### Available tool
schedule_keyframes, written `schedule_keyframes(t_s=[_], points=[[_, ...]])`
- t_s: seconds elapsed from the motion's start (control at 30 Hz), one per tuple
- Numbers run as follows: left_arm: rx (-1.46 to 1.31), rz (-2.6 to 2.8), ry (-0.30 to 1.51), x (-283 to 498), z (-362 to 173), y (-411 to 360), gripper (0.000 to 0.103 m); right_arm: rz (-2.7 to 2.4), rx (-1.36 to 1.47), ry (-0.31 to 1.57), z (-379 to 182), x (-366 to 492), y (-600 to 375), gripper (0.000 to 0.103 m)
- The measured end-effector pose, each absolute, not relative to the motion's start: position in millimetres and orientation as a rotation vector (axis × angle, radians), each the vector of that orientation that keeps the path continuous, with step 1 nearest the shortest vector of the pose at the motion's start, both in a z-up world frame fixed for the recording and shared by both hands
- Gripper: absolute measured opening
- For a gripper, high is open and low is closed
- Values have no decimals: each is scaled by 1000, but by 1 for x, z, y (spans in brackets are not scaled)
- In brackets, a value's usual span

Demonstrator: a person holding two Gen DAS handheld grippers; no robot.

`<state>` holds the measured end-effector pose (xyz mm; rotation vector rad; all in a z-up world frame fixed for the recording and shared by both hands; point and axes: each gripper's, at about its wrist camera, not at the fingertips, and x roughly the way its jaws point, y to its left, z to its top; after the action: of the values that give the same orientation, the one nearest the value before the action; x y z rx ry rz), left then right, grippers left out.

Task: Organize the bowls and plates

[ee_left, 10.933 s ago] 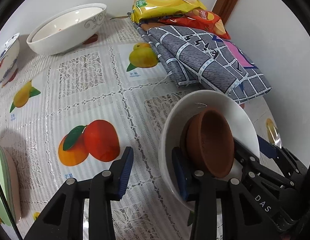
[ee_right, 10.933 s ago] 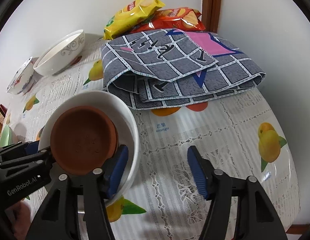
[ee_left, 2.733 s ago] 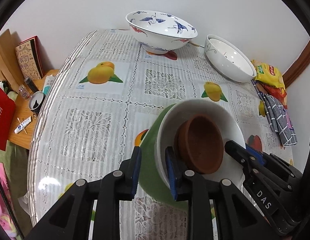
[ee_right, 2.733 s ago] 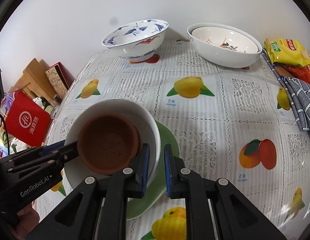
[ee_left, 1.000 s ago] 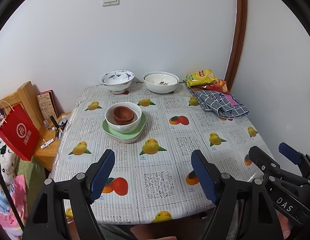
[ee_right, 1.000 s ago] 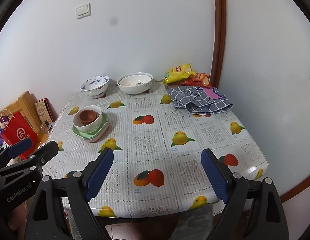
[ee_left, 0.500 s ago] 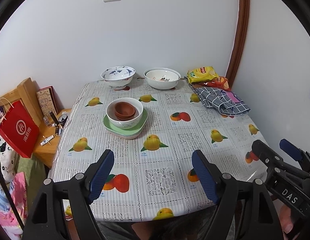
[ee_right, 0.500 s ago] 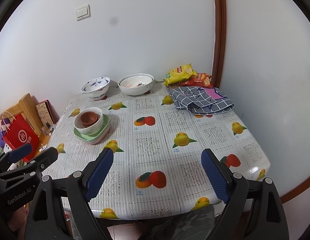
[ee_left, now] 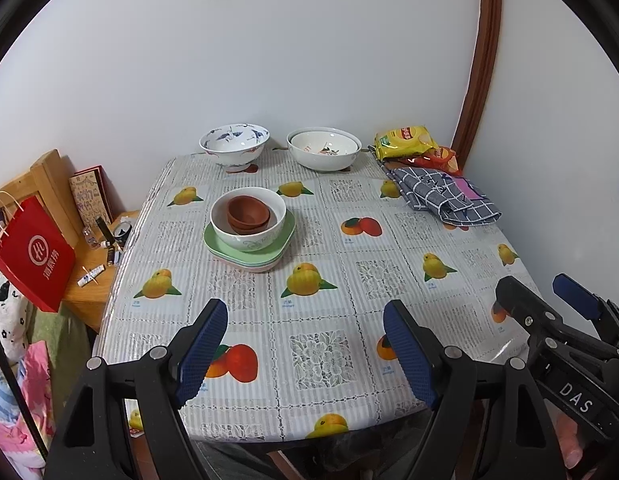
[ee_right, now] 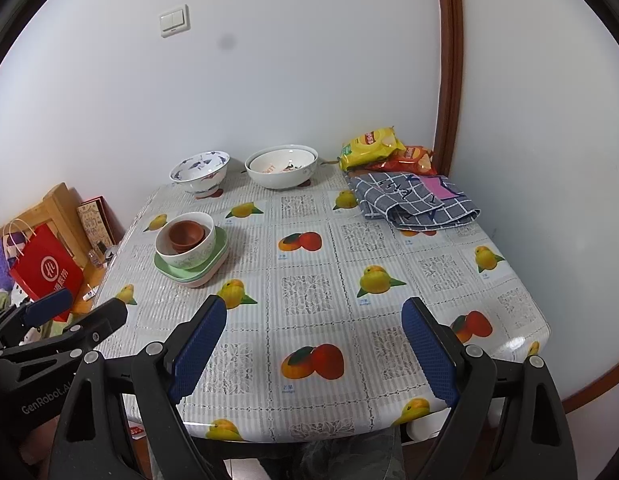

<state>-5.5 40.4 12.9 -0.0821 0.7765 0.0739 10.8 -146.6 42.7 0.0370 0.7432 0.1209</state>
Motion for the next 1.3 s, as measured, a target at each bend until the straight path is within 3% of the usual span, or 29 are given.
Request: schedule_keyframes(t_s=[1.3], points=[[-86, 48, 744, -8, 24, 33, 79, 164, 90, 695, 52, 1, -152, 89]])
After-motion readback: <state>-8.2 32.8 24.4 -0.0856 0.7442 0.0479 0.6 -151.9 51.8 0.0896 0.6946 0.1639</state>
